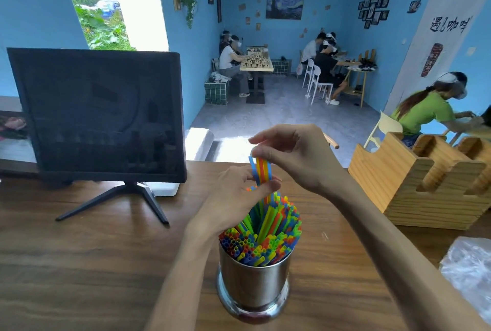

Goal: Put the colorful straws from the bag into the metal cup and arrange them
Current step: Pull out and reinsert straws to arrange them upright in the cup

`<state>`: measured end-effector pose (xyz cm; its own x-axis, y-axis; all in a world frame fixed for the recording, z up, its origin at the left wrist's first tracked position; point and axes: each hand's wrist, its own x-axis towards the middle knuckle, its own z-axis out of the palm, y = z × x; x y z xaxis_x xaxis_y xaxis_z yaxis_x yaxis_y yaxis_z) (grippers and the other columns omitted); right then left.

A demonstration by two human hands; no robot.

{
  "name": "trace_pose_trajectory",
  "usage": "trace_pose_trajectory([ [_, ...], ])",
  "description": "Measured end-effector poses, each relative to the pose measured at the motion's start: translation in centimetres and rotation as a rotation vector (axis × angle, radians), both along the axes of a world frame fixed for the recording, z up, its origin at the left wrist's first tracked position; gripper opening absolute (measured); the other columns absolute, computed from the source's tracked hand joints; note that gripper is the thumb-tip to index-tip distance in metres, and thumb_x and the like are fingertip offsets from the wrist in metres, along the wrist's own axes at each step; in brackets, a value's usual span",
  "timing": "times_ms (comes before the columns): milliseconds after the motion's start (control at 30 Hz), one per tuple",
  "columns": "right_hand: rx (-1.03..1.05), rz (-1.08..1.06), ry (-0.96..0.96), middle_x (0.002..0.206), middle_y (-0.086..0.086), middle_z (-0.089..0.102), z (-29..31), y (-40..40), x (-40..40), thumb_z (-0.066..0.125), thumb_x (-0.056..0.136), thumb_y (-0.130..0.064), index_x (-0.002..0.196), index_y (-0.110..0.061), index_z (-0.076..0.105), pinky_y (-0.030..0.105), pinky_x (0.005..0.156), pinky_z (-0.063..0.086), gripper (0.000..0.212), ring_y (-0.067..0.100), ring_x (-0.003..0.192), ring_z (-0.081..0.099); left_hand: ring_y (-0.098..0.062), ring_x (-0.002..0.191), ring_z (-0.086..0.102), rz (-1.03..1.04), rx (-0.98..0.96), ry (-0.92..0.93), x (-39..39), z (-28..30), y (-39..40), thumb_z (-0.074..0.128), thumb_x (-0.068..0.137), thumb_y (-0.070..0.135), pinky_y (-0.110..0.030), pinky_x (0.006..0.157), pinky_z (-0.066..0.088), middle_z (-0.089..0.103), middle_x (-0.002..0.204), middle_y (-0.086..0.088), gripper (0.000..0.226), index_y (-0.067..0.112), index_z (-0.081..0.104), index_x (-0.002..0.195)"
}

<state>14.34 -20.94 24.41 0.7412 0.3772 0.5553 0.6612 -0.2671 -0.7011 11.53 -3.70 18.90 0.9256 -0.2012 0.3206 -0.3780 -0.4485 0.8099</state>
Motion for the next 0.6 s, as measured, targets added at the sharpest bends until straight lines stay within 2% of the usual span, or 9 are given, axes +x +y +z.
trace_pose_trajectory([
  [67,0.04,0.033,0.025,0.085,-0.002,0.079,0.1,0.1,-0.2,0.08,0.088,-0.014,0.103,-0.012,0.079,0.029,0.08,0.061,0.015,0.011,0.084,0.076,0.006,0.092,0.066,-0.023,-0.028,-0.016,0.0,0.1,0.0,0.071,0.089,0.053,-0.019,0.081,0.045,0.074,0.088,0.022,0.016,0.04,0.078,0.083],
  [133,0.085,0.082,0.082,0.085,-0.004,0.079,-0.2,-0.1,-0.1,0.079,0.088,-0.014,0.103,-0.012,0.078,0.024,0.077,0.06,0.016,0.01,0.082,0.076,0.008,0.08,0.065,-0.031,-0.02,-0.029,-0.1,0.3,0.2,0.072,0.091,0.047,-0.007,0.071,0.04,0.072,0.078,0.025,0.019,0.047,0.074,0.073],
  [200,0.097,0.124,0.153,0.083,-0.009,0.077,-0.9,-0.5,-0.1,0.08,0.084,-0.018,0.101,-0.018,0.078,0.019,0.073,0.056,0.018,0.004,0.078,0.072,0.01,0.067,0.062,-0.037,-0.003,-0.036,-0.2,0.2,0.5,0.073,0.093,0.041,-0.005,0.064,0.04,0.068,0.067,0.025,0.027,0.049,0.072,0.067],
  [267,0.08,0.147,0.224,0.075,-0.011,0.073,-1.8,-0.8,-0.3,0.083,0.075,-0.021,0.1,-0.023,0.076,0.018,0.069,0.052,0.025,0.004,0.071,0.065,0.01,0.069,0.065,-0.063,0.0,-0.035,-0.2,0.1,0.7,0.073,0.092,0.041,-0.006,0.065,0.044,0.07,0.069,0.024,0.021,0.047,0.075,0.073],
  [300,0.068,0.149,0.239,0.072,-0.013,0.071,-2.2,-0.8,-0.3,0.085,0.074,-0.018,0.099,-0.021,0.076,0.017,0.067,0.051,0.027,0.003,0.069,0.062,0.007,0.074,0.068,-0.075,-0.007,-0.021,-0.2,0.0,0.7,0.073,0.091,0.044,-0.009,0.066,0.048,0.074,0.074,0.022,0.012,0.044,0.078,0.079],
  [367,0.068,0.135,0.251,0.072,-0.014,0.071,-2.9,-0.8,-0.3,0.086,0.075,-0.01,0.097,-0.013,0.077,0.016,0.067,0.05,0.024,0.002,0.068,0.06,0.001,0.079,0.072,-0.076,-0.011,-0.016,-0.2,-0.3,0.8,0.074,0.086,0.05,-0.018,0.069,0.055,0.077,0.081,0.016,0.011,0.041,0.079,0.089],
  [467,0.088,0.112,0.274,0.073,-0.005,0.07,-3.2,-0.8,-0.2,0.087,0.076,-0.009,0.093,-0.006,0.078,0.019,0.067,0.051,0.019,0.005,0.068,0.059,0.001,0.079,0.072,-0.086,-0.018,-0.006,-0.1,-0.3,0.9,0.076,0.086,0.044,-0.023,0.071,0.057,0.077,0.082,0.016,0.005,0.043,0.078,0.091],
  [600,0.027,0.106,0.263,0.079,0.019,0.071,-3.1,-0.6,-0.7,0.087,0.074,-0.025,0.092,-0.009,0.079,0.036,0.068,0.051,0.026,0.015,0.07,0.061,0.005,0.082,0.072,-0.133,-0.023,0.039,-0.3,0.4,1.2,0.08,0.084,0.039,-0.015,0.069,0.055,0.077,0.085,0.02,0.012,0.051,0.077,0.088],
])
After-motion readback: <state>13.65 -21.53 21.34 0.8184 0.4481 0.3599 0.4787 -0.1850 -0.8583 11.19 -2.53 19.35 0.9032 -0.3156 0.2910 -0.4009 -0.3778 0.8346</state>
